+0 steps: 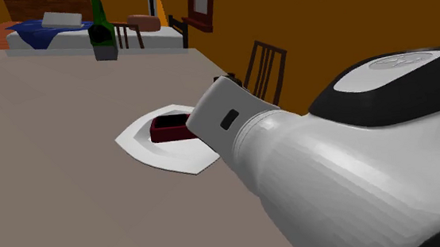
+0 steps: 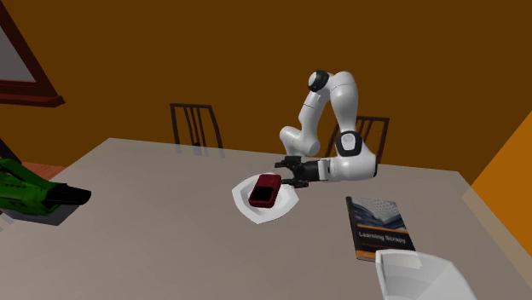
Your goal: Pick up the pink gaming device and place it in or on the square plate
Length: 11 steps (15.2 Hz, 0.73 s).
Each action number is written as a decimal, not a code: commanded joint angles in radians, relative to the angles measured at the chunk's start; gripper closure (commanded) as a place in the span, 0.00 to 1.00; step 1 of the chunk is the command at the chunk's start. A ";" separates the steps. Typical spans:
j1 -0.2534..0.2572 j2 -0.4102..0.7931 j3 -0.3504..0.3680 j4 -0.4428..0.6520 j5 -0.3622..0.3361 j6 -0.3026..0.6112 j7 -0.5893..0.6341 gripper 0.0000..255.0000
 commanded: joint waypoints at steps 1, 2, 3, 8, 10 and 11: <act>-0.006 0.019 0.043 0.043 0.015 -0.047 0.005 0.00; -0.013 0.031 0.073 0.074 0.023 -0.080 0.007 0.00; -0.020 0.041 0.097 0.100 0.029 -0.105 0.010 0.00; -0.021 0.041 0.098 0.100 0.029 -0.105 0.009 0.00; -0.021 0.041 0.098 0.100 0.029 -0.105 0.009 0.00; -0.021 0.041 0.098 0.100 0.029 -0.105 0.009 0.00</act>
